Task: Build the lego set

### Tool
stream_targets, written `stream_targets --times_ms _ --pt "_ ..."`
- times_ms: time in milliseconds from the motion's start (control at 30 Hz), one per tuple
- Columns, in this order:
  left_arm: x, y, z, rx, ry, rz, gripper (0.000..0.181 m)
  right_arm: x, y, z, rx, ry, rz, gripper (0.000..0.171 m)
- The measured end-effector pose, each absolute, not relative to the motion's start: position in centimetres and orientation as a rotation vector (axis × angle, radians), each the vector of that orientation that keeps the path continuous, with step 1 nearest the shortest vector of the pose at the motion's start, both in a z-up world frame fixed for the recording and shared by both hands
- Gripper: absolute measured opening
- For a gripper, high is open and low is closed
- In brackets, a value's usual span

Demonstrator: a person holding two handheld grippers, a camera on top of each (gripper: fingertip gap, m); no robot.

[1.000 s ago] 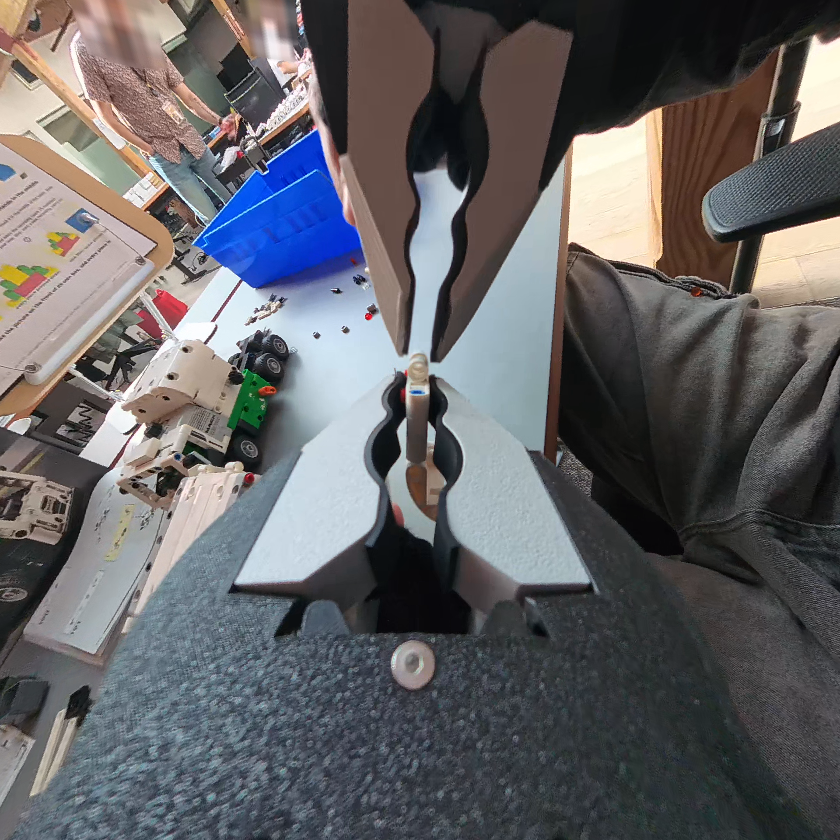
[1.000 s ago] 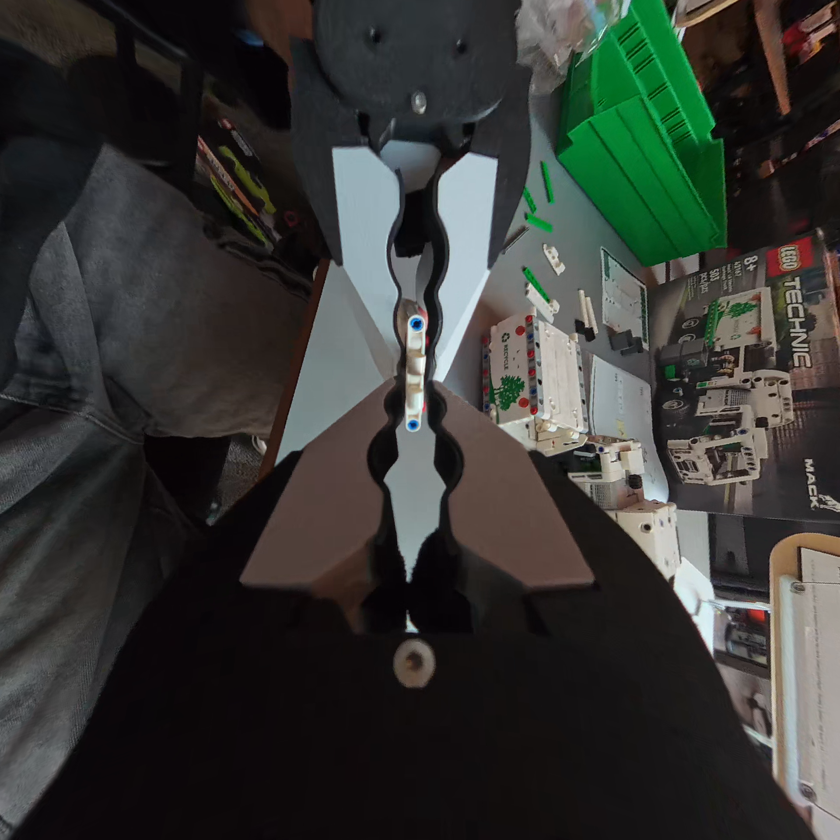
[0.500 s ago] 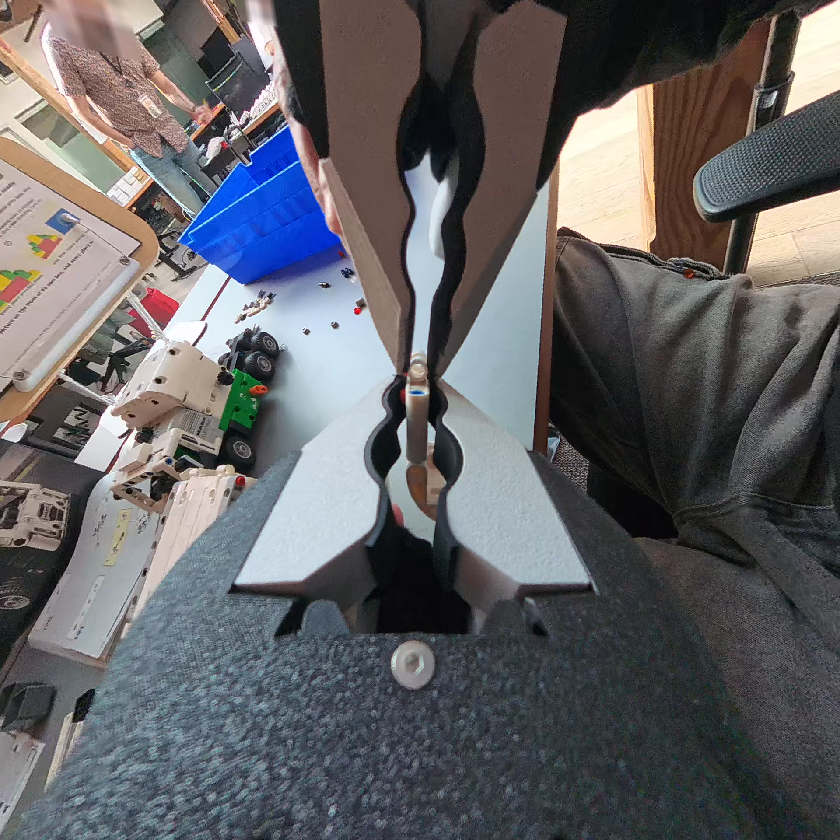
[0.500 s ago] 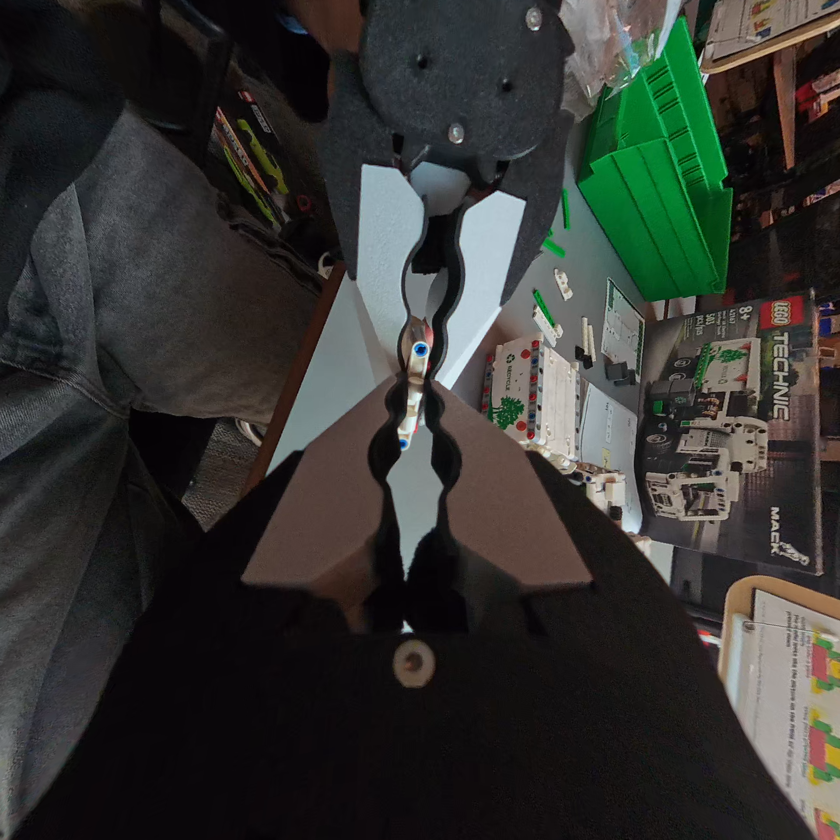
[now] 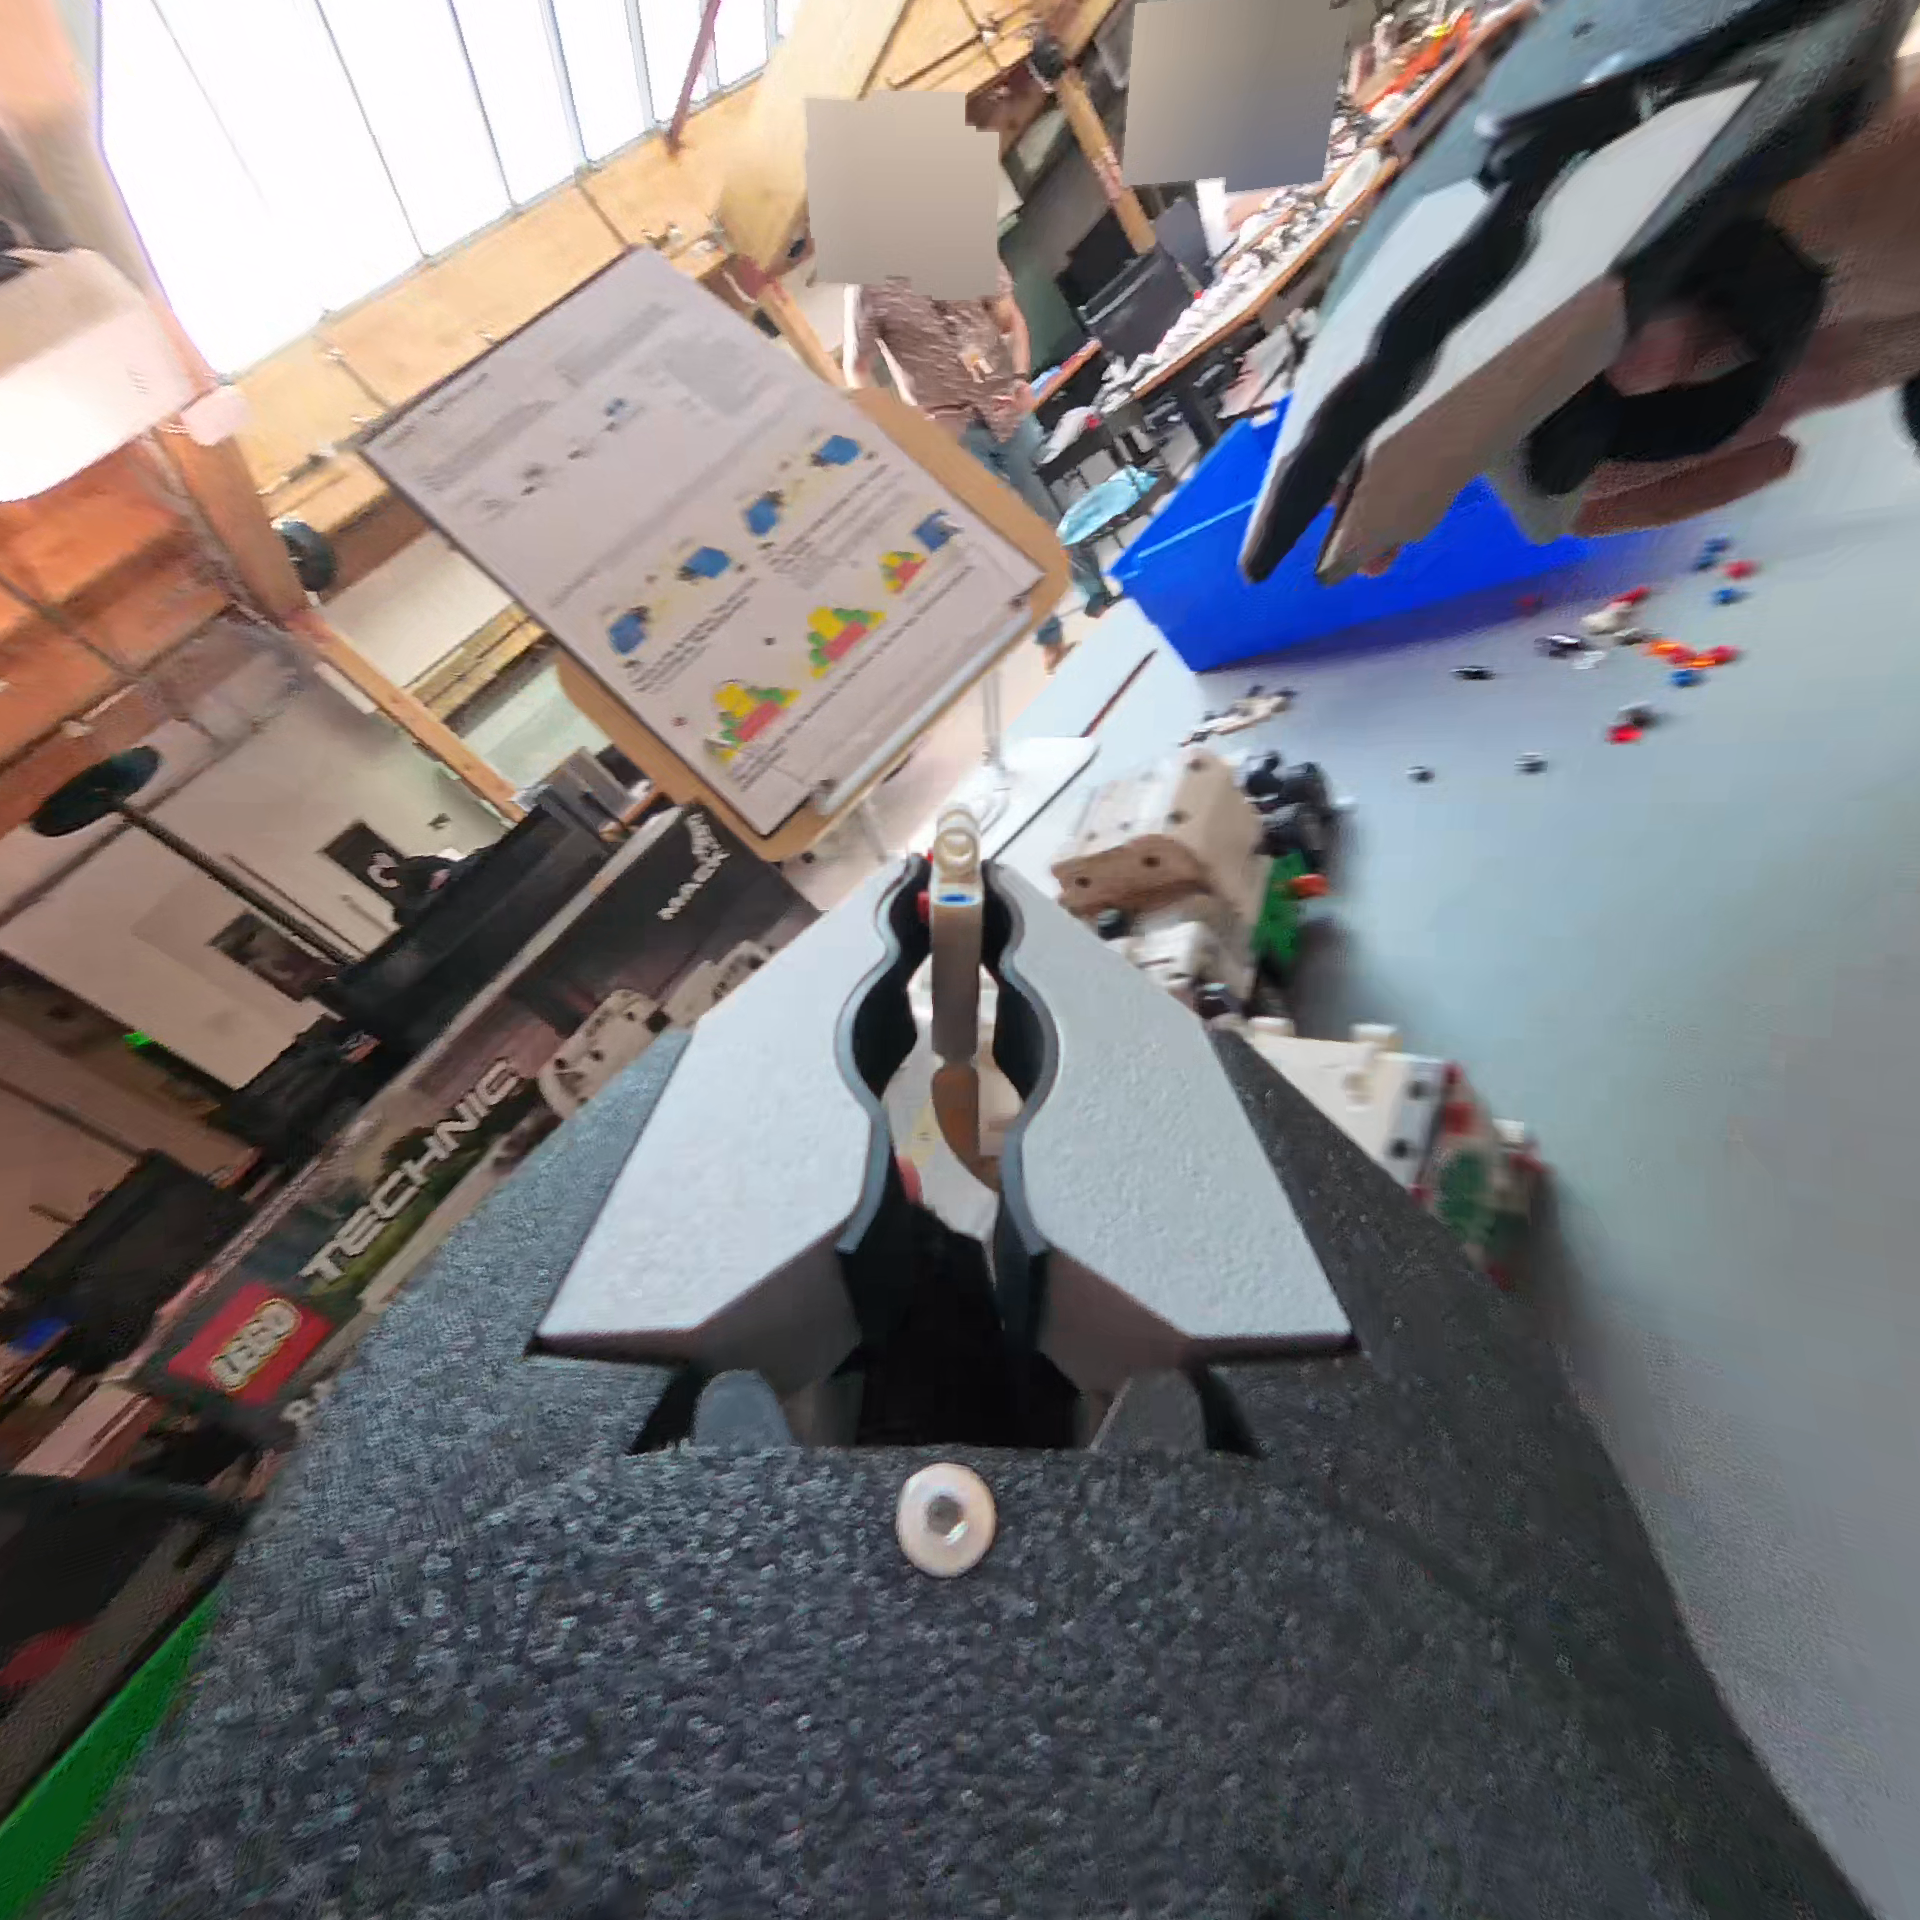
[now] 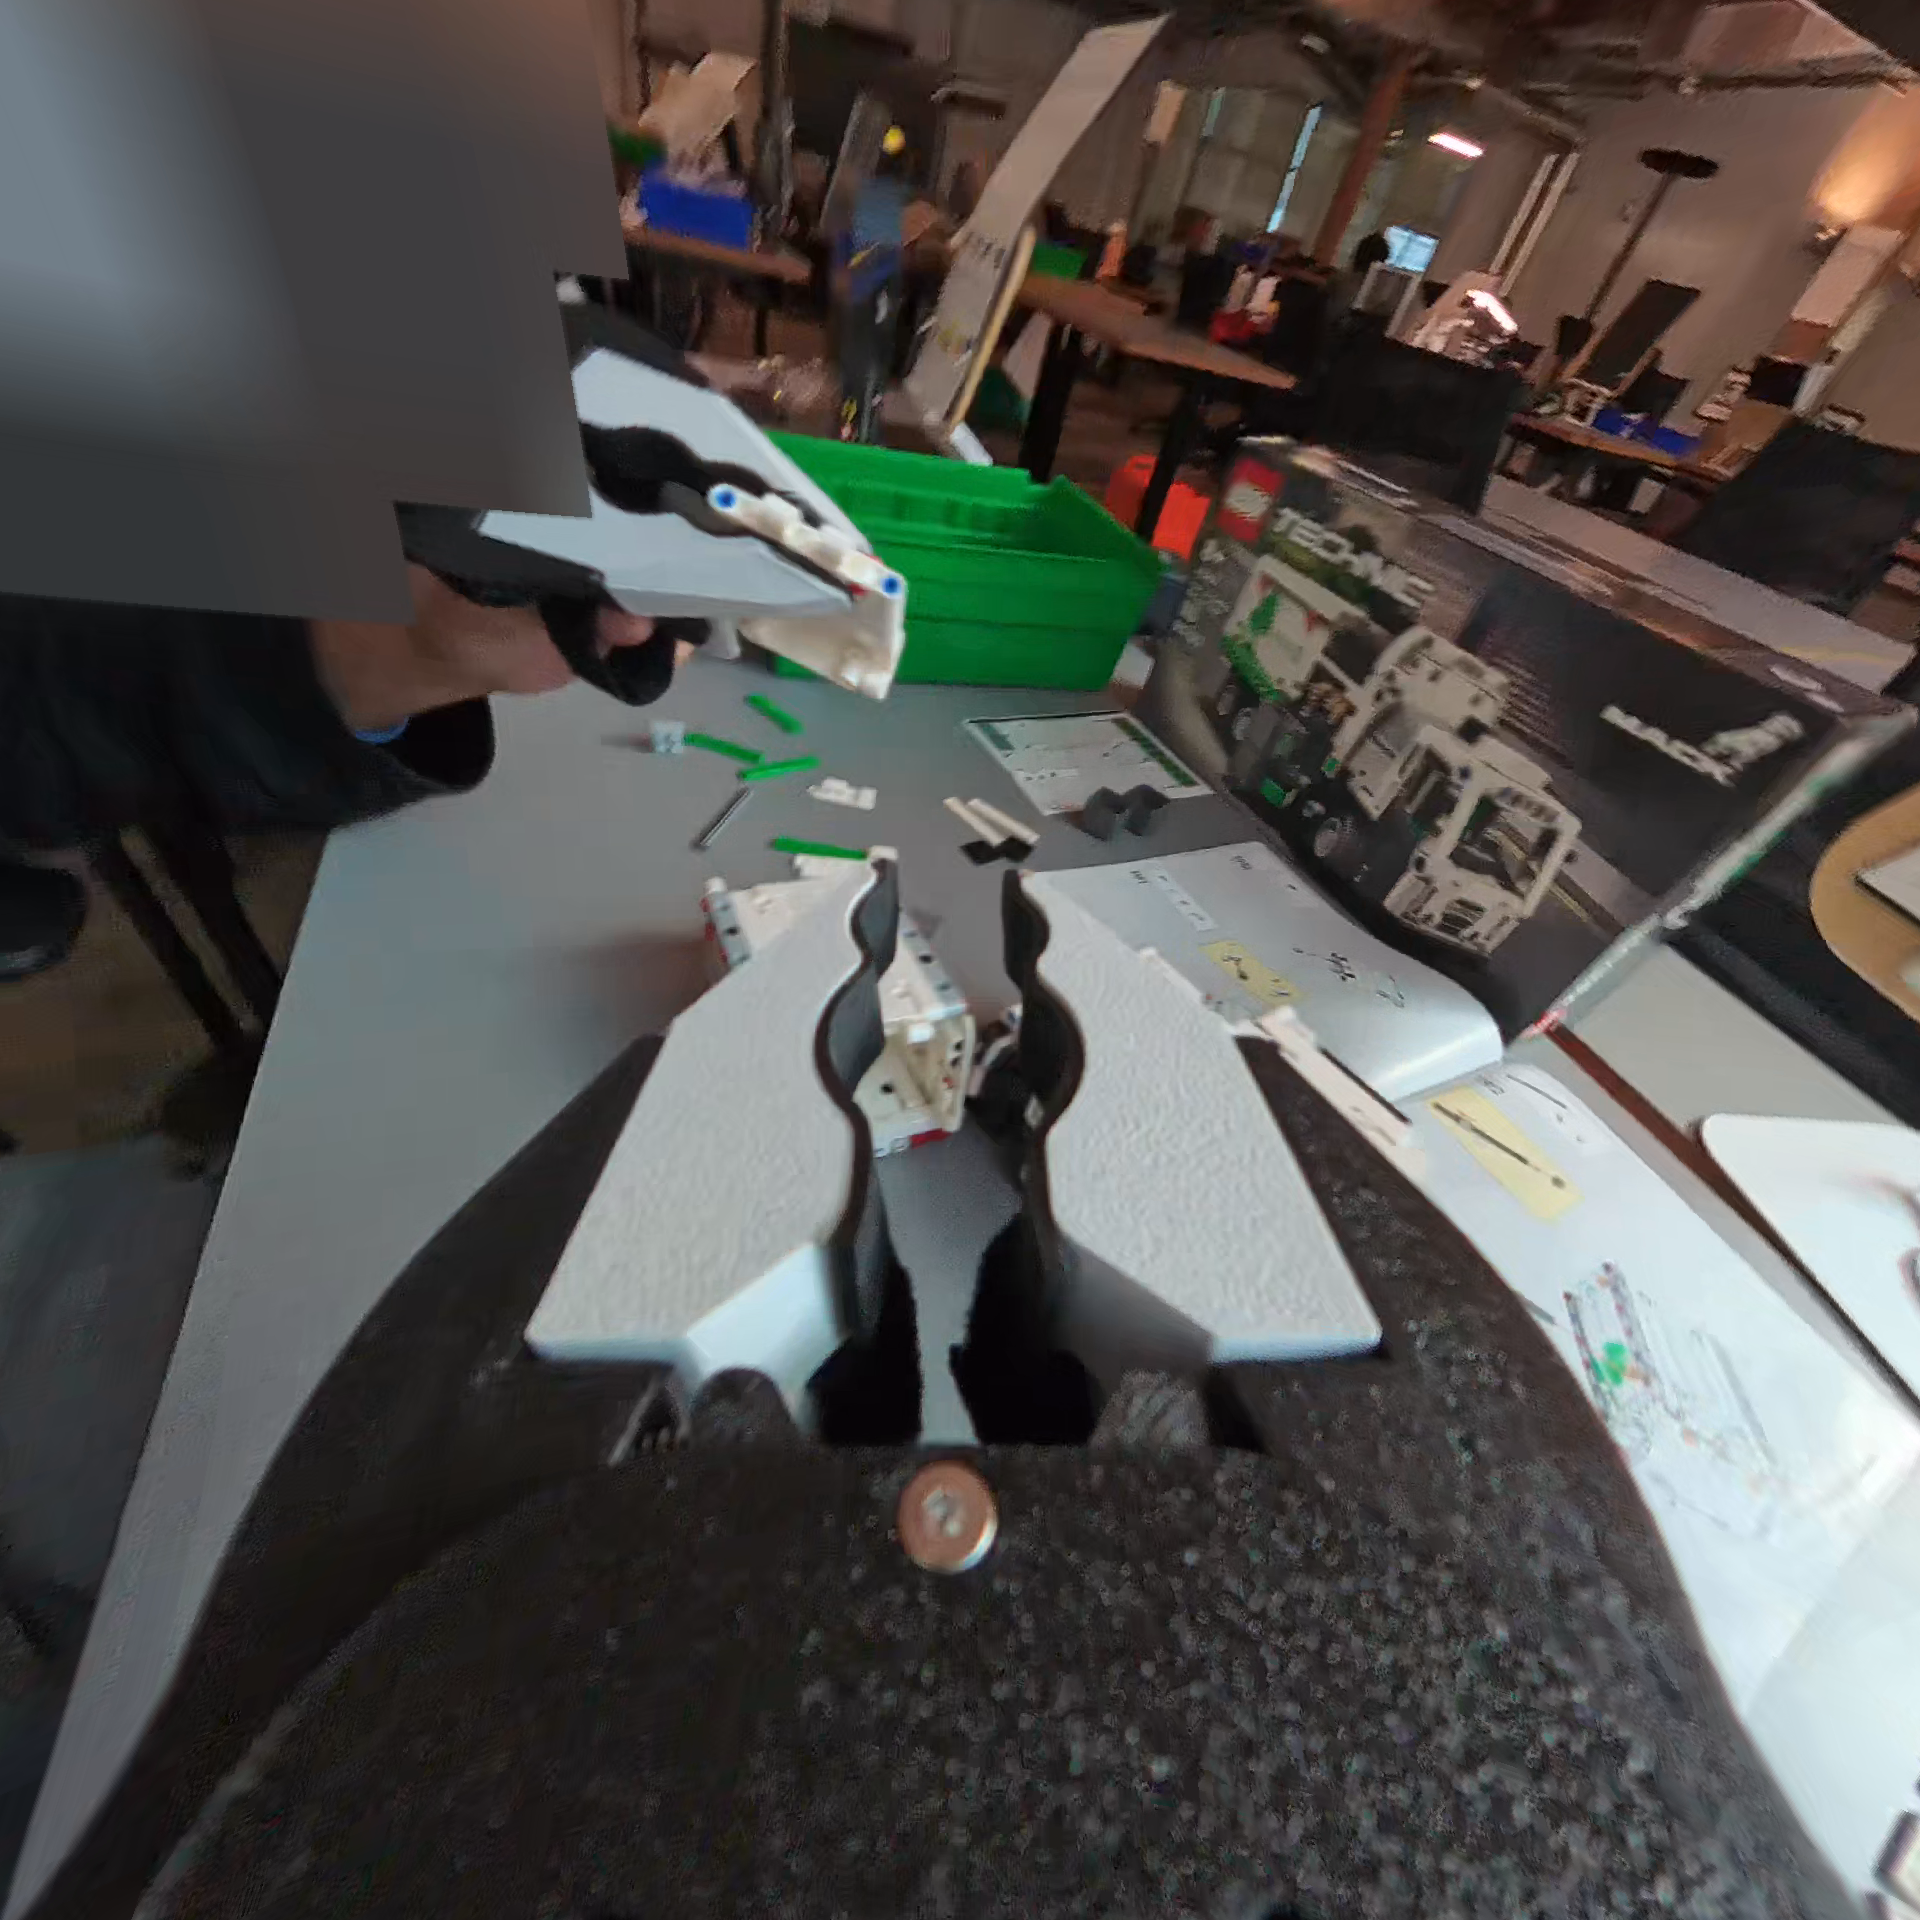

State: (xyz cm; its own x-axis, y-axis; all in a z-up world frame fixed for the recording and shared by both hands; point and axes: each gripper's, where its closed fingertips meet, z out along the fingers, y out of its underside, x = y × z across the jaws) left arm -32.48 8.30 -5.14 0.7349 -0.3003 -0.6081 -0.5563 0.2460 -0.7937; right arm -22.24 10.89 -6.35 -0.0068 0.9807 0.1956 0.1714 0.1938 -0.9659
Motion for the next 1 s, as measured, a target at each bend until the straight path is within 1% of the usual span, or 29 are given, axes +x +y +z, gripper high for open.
stream_targets --times_ms 33,133,233,267,333,433,533,733,867,1000 --pt "-34.1 9.7 -4.6 -1.339 0.772 0.213 0.005 -22.1 13.2 -6.1 -1.236 -1.34 1.016 0.021" --pt "-37.8 13.3 -4.9 -1.347 0.77 0.231 0.005 -21.0 18.8 -6.2 -1.317 -1.193 1.067 0.026" --pt "-40.5 15.3 -6.8 -1.4 0.736 0.226 0.005 -18.7 22.6 -7.0 -1.379 -1.049 1.051 0.028" --pt "-41.2 15.4 -7.4 -1.412 0.704 0.213 0.005 -17.8 23.3 -7.6 -1.412 -1.032 1.026 0.026" --pt "-42.6 15.3 -8.8 -1.438 0.661 0.235 0.005 -16.3 24.7 -7.9 -1.415 -0.952 0.973 0.013" --pt "-43.7 15.5 -10.4 -1.502 0.635 0.286 0.005 -16.5 24.8 -8.9 -1.462 -0.947 1.019 0.012" --pt "-43.1 15.9 -12.0 -1.573 0.674 0.247 0.005 -17.1 24.8 -10.9 -1.513 -1.006 0.985 0.012" --pt "-42.3 16.2 -13.9 -1.658 0.67 0.088 0.006 -17.0 25.6 -11.8 -1.537 -0.99 1.0 0.01" --pt "-42.1 16.1 -14.3 -1.661 0.69 0.067 0.006 -17.1 25.7 -12.6 -1.541 -1.024 0.968 0.01" --pt "-41.2 15.4 -13.1 -1.608 0.724 0.056 0.006 -17.7 23.9 -12.2 -1.553 -1.064 1.08 0.012"
